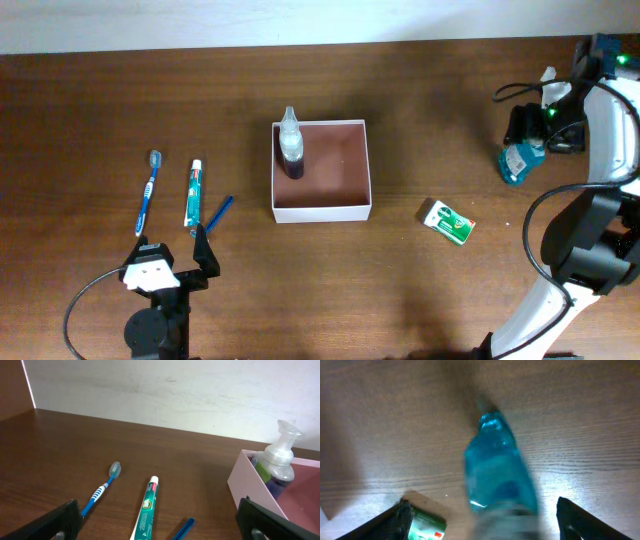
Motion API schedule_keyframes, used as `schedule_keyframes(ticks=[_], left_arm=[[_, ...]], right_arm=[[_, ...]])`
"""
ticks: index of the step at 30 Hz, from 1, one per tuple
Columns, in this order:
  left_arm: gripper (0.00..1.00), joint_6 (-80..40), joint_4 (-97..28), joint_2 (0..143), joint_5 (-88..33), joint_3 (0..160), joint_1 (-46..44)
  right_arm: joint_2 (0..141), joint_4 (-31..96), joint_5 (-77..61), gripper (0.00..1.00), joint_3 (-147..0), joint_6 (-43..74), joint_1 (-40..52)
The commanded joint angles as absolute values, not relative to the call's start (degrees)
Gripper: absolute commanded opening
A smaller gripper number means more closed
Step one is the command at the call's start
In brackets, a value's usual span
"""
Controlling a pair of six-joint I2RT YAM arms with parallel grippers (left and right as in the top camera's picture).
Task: Pack container
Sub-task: 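Move right gripper to the teal Listerine bottle and grasp it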
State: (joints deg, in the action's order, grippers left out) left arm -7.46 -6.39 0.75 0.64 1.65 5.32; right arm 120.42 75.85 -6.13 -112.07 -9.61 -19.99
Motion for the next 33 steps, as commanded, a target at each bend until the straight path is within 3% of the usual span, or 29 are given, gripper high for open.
schedule_keyframes(ticks=[1, 14, 26, 33], left_arm=[[0.99, -6.55, -6.26, 0.78, 0.82, 1.30, 5.69], [0.99, -6.55, -6.26, 0.78, 0.82, 1.30, 5.69], [0.99, -6.55, -6.26, 0.78, 0.82, 1.30, 5.69], [0.99, -6.55, -6.26, 0.78, 0.84, 1.30, 5.69]], right_arm=[[119.63, 74.52, -6.92, 0.84, -109.19, -12.93, -19.99], [119.63, 68.03, -6.70, 0.65, -105.80, -18.04, -20.01], [119.63, 65.82, -7.09, 0.22, -105.80, -17.69, -19.94], [119.50, 67.40, -9.56, 0.22, -108.88, -14.52, -19.16]])
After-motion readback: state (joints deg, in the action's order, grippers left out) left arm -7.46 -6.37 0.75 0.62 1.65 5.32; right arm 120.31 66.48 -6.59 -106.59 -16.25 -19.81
